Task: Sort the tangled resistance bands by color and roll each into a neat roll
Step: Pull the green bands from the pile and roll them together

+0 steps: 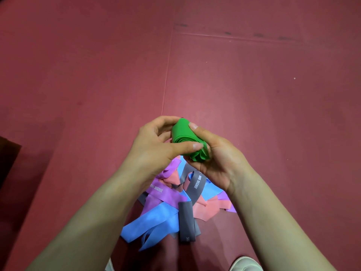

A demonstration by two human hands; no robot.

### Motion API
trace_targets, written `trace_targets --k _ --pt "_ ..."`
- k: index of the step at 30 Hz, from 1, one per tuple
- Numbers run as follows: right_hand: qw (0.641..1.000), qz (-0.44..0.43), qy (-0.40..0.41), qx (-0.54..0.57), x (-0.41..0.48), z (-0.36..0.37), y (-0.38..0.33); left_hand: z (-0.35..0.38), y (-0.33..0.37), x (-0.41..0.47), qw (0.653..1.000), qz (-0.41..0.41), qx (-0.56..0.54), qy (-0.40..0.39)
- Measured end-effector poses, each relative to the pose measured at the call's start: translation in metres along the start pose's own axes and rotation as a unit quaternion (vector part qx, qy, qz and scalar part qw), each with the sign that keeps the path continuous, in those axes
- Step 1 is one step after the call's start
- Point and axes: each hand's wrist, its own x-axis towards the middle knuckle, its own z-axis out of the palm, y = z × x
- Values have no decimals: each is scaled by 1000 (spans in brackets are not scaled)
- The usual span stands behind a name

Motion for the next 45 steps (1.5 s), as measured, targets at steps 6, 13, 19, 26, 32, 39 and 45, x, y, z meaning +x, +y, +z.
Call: trace_targets --k 6,13,19,26,32,39,45 --pt "999 -37 31 -15 -1 2 0 5 2 0 997 -65 -40 21" --pt "998 -49 42 -23 -1 5 1 -4 1 1 979 -172 -98 47" --pt "997 -56 52 1 -1 5 0 -4 0 3 976 -180 -108 53" --pt "996 -57 73 11 -1 4 0 -5 -1 4 972 -206 -110 36" --pt "996 -41 80 -25 0 1 0 -5 0 4 972 -201 -119 40" --pt "997 -16 43 -61 0 -2 -1 -5 0 3 972 -194 -123 56" --pt "999 -23 34 -34 -2 0 -2 -6 -1 4 974 -184 -117 65"
